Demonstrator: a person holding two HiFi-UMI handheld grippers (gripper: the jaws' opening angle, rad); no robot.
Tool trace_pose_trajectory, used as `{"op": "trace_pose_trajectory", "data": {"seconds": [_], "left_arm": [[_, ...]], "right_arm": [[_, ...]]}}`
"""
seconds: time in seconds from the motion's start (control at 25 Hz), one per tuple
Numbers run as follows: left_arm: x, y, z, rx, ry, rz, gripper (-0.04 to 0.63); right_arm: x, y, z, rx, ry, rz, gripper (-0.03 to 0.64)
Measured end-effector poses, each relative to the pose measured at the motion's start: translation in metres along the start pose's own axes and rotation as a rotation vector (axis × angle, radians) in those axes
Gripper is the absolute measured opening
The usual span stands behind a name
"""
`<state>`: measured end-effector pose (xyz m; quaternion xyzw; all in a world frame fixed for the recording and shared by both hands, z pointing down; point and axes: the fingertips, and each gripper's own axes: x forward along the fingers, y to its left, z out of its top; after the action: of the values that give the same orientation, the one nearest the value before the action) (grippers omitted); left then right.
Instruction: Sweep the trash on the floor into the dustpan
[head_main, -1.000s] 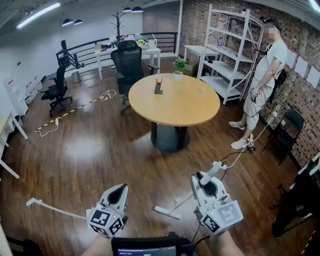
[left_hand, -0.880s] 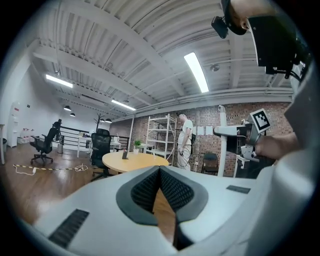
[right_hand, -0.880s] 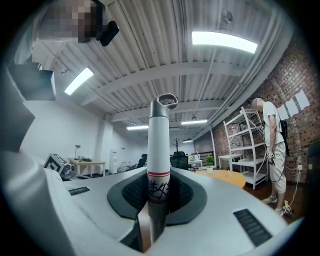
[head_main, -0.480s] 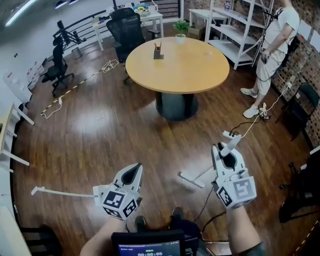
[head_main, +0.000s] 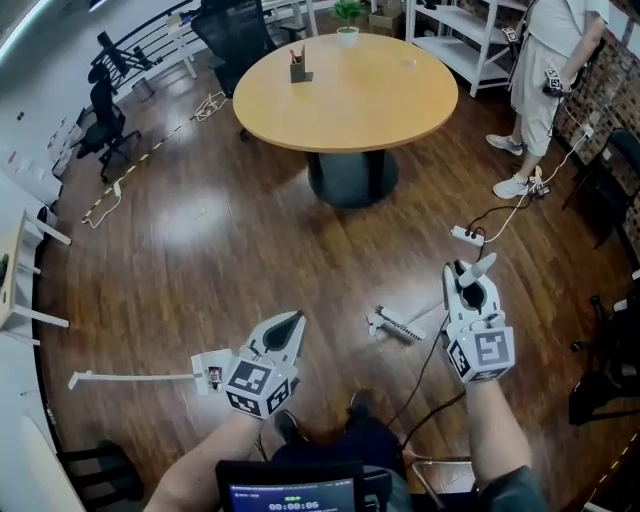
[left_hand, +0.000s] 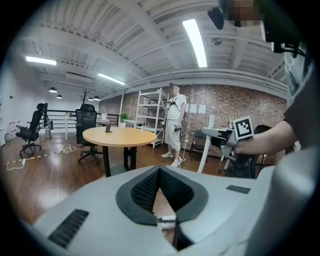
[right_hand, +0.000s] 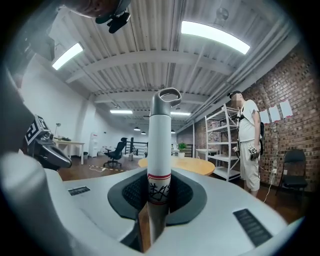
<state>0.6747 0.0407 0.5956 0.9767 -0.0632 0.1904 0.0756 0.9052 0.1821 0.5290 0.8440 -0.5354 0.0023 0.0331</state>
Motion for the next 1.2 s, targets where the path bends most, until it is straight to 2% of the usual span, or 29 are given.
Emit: {"op": "trace_pose_trajectory", "data": {"seconds": [0.08, 0.28, 0.48, 0.56, 0.72, 1.0, 1.2], "left_arm": [[0.018, -0.004, -0.008, 0.017, 0.026, -0.019, 0.017], [0.055, -0.015, -0.017, -0.008, 0.045, -0.092, 0.017], [0.061, -0.009, -0.018, 0.000, 0.069, -0.097, 0.017], [0.056, -0.006, -0.021, -0.005, 0.078, -0.087, 0.017], [0.034, 0.015, -0.035, -0.030, 0.092, -0.028, 0.017], [-0.025, 0.039, -0.042, -0.052, 0.072, -0.002, 0.017], [-0.090, 0.063, -0.051, -0.040, 0.056, 0.027, 0.017]], "right_arm": [[0.011, -0.017, -0.021, -0.005, 0.017, -0.020, 0.071], [0.032, -0.050, -0.074, -0.018, 0.110, -0.066, 0.067], [0.053, -0.071, -0.108, -0.038, 0.143, -0.129, 0.067], [0.056, -0.065, -0.129, -0.067, 0.182, -0.122, 0.067], [0.052, -0.020, -0.161, -0.092, 0.241, -0.076, 0.066], [0.037, 0.068, -0.165, -0.061, 0.314, -0.066, 0.066], [0.021, 0.158, -0.166, -0.066, 0.377, -0.020, 0.067]]}}
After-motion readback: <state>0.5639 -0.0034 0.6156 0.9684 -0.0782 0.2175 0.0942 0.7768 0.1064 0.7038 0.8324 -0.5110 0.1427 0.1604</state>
